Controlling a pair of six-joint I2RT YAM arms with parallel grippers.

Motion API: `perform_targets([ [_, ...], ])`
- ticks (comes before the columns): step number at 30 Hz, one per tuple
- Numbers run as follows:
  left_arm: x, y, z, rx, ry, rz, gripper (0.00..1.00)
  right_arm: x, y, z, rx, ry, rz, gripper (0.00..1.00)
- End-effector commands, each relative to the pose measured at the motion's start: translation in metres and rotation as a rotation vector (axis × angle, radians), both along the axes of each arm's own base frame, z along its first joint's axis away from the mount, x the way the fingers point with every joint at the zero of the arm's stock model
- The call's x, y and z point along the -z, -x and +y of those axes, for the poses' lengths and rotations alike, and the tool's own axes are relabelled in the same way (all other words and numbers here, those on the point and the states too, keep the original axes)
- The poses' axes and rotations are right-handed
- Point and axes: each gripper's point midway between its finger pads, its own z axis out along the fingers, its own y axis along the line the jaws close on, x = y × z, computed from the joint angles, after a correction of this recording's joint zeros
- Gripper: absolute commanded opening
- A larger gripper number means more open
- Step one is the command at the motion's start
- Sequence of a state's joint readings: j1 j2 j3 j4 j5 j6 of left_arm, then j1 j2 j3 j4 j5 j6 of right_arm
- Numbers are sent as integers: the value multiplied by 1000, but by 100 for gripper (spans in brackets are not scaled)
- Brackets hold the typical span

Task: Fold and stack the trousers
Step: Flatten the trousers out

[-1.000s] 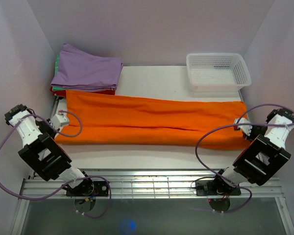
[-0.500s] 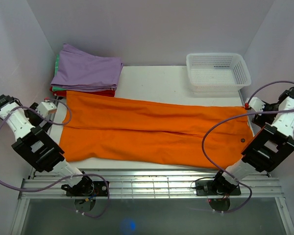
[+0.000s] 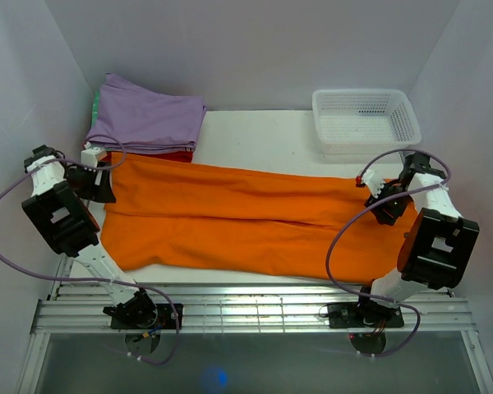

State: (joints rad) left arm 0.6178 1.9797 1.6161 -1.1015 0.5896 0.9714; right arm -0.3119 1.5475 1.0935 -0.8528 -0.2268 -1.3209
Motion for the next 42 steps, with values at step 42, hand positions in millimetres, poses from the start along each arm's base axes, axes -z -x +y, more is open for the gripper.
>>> perform_targets([
  [42, -54, -161, -17, -59, 168, -398, 89, 11, -155, -84, 85, 149, -171, 69],
])
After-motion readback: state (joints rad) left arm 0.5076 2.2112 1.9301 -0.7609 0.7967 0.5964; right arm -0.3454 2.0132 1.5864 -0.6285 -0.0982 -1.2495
